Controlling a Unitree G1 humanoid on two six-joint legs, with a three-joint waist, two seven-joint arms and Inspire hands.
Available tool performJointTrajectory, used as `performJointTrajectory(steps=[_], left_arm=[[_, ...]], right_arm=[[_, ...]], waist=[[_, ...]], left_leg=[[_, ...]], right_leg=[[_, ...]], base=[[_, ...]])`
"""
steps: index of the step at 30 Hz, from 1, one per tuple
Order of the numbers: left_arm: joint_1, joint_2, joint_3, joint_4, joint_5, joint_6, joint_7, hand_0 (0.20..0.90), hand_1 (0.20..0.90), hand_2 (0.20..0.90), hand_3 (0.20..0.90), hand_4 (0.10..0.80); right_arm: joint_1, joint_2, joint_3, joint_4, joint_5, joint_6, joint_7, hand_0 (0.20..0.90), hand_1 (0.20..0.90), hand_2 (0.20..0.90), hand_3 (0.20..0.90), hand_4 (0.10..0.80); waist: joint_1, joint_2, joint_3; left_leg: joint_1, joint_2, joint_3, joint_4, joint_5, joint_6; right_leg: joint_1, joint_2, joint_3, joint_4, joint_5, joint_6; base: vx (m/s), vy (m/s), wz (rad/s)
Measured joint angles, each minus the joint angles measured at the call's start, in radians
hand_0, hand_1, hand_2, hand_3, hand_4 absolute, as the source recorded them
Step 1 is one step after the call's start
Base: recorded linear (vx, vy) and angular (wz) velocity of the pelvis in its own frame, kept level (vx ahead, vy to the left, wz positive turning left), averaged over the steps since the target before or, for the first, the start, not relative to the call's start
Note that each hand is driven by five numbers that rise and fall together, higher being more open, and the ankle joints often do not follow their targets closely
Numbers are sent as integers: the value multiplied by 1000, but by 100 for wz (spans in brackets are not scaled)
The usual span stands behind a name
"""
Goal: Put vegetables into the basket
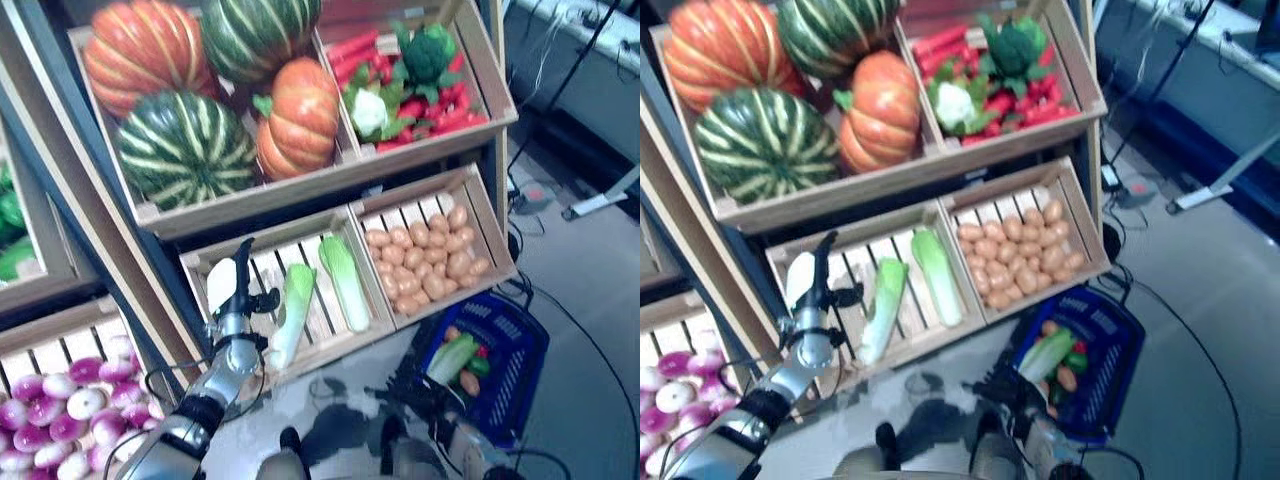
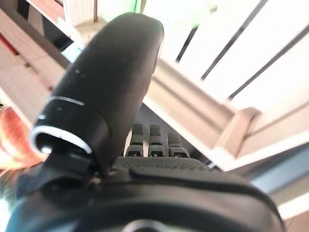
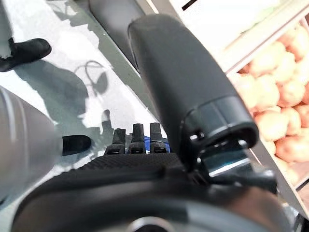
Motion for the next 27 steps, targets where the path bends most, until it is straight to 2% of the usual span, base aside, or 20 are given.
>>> performJointTrajectory(steps=[2, 4, 5, 6, 8, 11, 12, 16, 22, 27], left_arm=[[-11, -3, -2, 2, -40, -2, 1, 900, 900, 900, 900, 800], [-47, -3, -1, 12, -79, -4, 1, 900, 900, 900, 900, 800], [-65, -1, 1, 13, -99, -4, 1, 900, 900, 900, 900, 800], [-75, 1, 2, 14, -110, -4, 1, 900, 900, 900, 900, 800], [-89, -2, 1, 30, -143, -4, 1, 900, 900, 900, 900, 800], [-96, -2, 1, 37, -151, -4, 0, 900, 900, 900, 900, 800], [-110, -1, 2, 38, -170, -4, -1, 900, 900, 900, 900, 800], [-126, -1, 5, 46, -209, 0, -1, 900, 900, 900, 900, 800], [-166, -1, 6, 50, -264, 13, -5, 900, 900, 900, 900, 800], [-184, 1, 12, 90, -267, 55, -16, 900, 900, 900, 900, 800]], right_arm=[[-15, -11, 3, -1, 24, -6, 19, 900, 900, 900, 900, 800], [-34, -30, 5, -2, 24, -18, 31, 900, 900, 900, 900, 800], [-39, -35, 3, -8, 25, -32, 33, 900, 900, 900, 900, 800], [-44, -36, 2, -12, 26, -37, 33, 900, 900, 900, 900, 800], [-75, -49, 3, -16, 56, -39, 33, 900, 900, 900, 900, 800], [-86, -68, 6, -47, 56, -40, 33, 900, 900, 900, 900, 800], [-82, -71, 6, -58, 55, -39, 33, 900, 900, 900, 900, 800], [-87, -82, 9, -81, 54, -39, 33, 900, 900, 900, 900, 800], [-98, -98, 9, -89, 54, -38, 33, 900, 900, 900, 900, 800], [-99, -110, 9, -94, 54, -35, 33, 900, 900, 900, 900, 800]], waist=[[-13, 15, 16], [-11, 36, 49], [-11, 30, 57], [-11, 21, 63], [-14, 15, 84], [-15, 14, 97], [-13, 0, 104], [-20, 2, 107], [-34, -3, 110], [-37, -9, 114]], left_leg=[[-84, 21, -7, 124, -46, 6], [-165, 36, -24, 215, -67, 8], [-208, 34, -27, 257, -76, 10], [-222, 31, -27, 283, -83, 8], [-263, 36, -60, 357, -106, -5], [-314, 52, -70, 421, -130, -2], [-334, 51, -71, 463, -145, -4], [-411, 68, -86, 538, -160, -10], [-486, 71, -112, 614, -177, -12], [-520, 89, -116, 681, -204, -14]], right_leg=[[-80, -21, -3, 118, -48, -1], [-156, -30, -3, 203, -67, -8], [-203, -49, 1, 278, -93, -19], [-224, -62, 3, 306, -111, -19], [-266, -62, 6, 376, -135, -29], [-307, -70, 9, 447, -147, -33], [-330, -84, 23, 495, -187, -29], [-403, -85, 23, 565, -203, -43], [-468, -92, 24, 640, -227, -49], [-503, -93, 27, 695, -242, -59]], base=[[-198, 31, 6], [-135, 28, 2], [-32, 26, 8], [-24, 31, 12], [-44, 48, -6], [-21, 46, -11], [-9, 24, 9], [-39, 18, 0], [5, 1, 4], [7, 13, -8]])
